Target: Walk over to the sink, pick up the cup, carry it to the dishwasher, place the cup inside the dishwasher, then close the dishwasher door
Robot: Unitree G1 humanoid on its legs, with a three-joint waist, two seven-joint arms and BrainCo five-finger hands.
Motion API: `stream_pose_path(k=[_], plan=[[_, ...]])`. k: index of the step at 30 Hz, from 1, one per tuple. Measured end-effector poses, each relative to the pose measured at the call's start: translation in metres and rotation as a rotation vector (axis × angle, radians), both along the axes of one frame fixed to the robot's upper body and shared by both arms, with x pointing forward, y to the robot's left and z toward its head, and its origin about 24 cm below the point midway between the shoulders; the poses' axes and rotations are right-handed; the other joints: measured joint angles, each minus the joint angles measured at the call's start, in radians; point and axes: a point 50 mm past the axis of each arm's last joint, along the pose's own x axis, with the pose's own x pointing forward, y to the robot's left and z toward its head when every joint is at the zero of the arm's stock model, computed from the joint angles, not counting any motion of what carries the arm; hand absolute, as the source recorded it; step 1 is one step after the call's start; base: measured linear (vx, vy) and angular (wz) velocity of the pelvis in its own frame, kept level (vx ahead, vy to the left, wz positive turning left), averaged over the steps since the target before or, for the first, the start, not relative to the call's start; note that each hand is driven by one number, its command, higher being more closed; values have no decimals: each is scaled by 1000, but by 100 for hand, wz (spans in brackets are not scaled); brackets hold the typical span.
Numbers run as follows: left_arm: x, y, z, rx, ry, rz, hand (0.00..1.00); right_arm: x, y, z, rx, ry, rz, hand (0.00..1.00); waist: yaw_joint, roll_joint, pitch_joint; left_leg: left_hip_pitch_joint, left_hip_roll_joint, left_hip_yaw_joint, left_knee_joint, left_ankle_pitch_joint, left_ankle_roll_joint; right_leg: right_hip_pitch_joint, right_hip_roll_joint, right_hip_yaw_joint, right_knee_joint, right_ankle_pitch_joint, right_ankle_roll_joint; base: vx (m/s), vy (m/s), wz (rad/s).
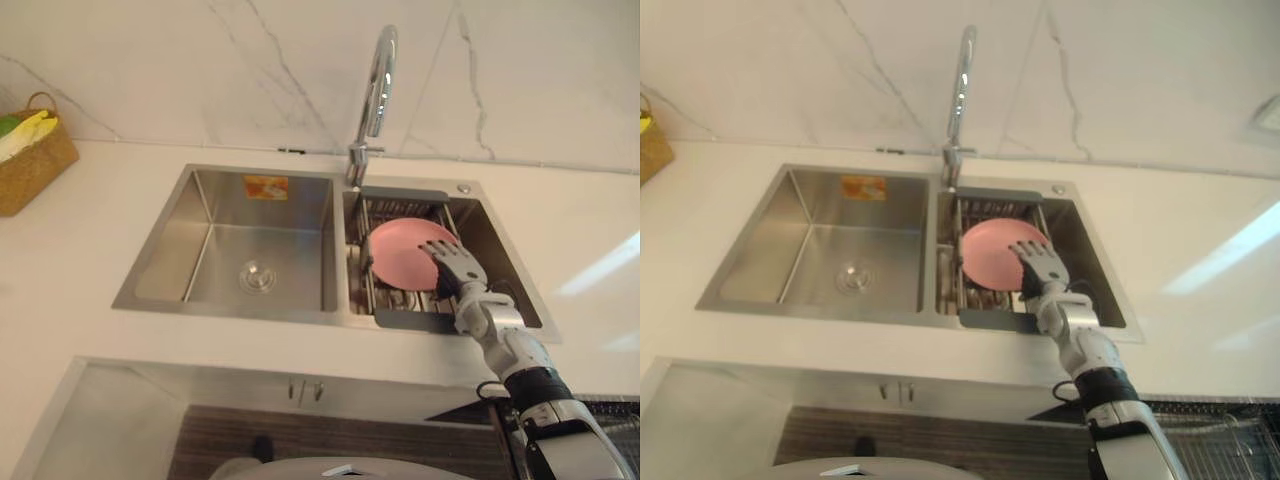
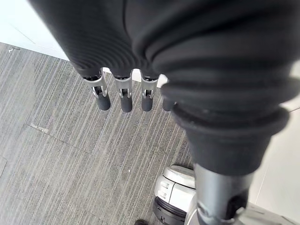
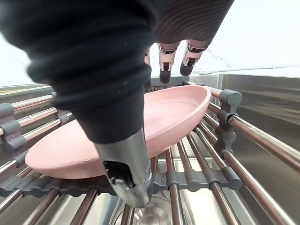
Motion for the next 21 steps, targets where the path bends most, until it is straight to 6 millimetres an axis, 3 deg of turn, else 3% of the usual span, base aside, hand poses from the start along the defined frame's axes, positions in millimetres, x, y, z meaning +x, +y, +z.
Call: stream_pose_path(k=[14, 21], plan=[[3, 0, 1, -4, -4, -31, 0, 21, -3, -1, -75, 50, -48, 0, 39, 1, 25, -2, -6, -37, 0, 8, -3, 19, -2, -39, 1, -3, 1, -3, 10, 8], [3, 0, 1, -8, 4, -37, 0, 26, 0, -4, -66, 111, -33, 0, 45, 0, 40, 10, -9, -41, -1, 7, -5, 35, -5, -45, 2, -10, 4, 2, 0, 0]])
